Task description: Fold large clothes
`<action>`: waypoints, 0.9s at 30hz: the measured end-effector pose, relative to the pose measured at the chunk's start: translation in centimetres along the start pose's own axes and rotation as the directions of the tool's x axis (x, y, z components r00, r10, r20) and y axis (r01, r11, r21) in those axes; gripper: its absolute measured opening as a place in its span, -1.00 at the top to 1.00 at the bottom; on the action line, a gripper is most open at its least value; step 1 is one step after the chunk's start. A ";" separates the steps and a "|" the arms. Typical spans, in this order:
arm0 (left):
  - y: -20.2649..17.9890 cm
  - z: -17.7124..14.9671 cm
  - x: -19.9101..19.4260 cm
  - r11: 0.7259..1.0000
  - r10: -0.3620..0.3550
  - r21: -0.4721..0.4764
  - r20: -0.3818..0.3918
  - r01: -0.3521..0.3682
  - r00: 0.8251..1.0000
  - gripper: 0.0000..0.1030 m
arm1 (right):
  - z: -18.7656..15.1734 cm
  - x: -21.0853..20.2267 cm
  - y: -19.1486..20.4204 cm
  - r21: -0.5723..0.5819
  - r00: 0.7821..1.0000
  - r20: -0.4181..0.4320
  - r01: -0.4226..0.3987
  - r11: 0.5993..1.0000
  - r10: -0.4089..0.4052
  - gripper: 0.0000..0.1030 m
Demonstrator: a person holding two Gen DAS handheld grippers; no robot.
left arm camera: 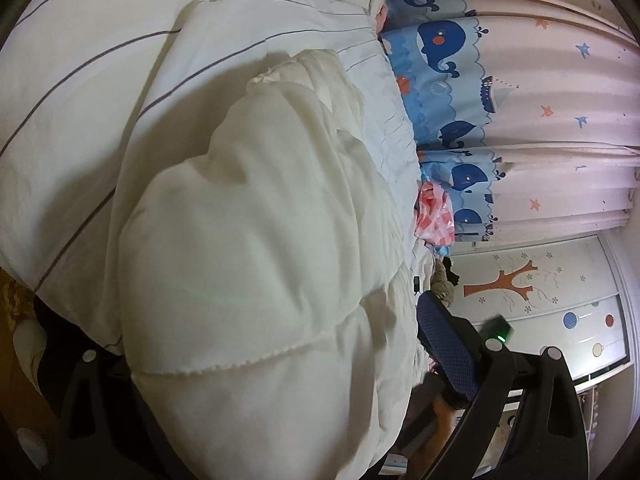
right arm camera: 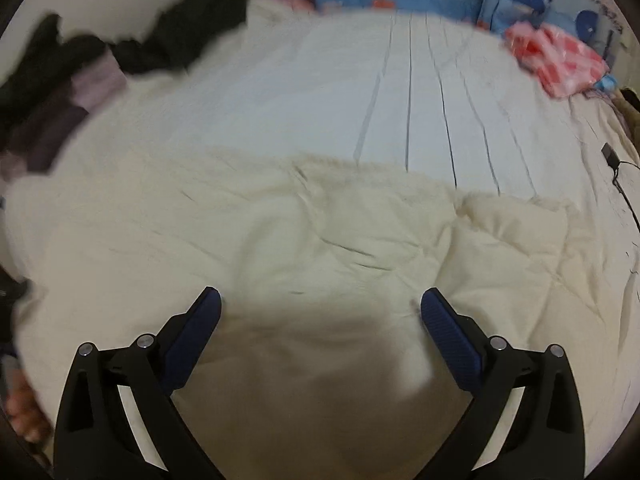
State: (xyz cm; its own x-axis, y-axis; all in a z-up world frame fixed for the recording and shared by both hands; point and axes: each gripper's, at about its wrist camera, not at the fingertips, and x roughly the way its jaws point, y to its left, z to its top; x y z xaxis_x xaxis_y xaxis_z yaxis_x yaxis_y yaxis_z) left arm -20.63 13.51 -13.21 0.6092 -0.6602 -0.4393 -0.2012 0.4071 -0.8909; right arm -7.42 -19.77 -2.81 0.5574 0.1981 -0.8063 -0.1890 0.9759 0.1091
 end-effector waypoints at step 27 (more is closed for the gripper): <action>0.1 -0.5 0.0 0.998 0.064 0.013 -0.004 -0.064 0.998 -0.80 | 0.7 0.7 1.9 -0.066 0.997 0.003 0.073 0.995 -0.073 -0.88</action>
State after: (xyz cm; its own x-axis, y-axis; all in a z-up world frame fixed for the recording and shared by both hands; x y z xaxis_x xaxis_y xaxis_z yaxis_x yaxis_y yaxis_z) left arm -21.04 13.17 -13.35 0.5921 -0.6354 -0.4957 -0.2294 0.4568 -0.8595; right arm -6.79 -17.69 -2.75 0.5721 0.1270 -0.8103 -0.2007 0.9796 0.0118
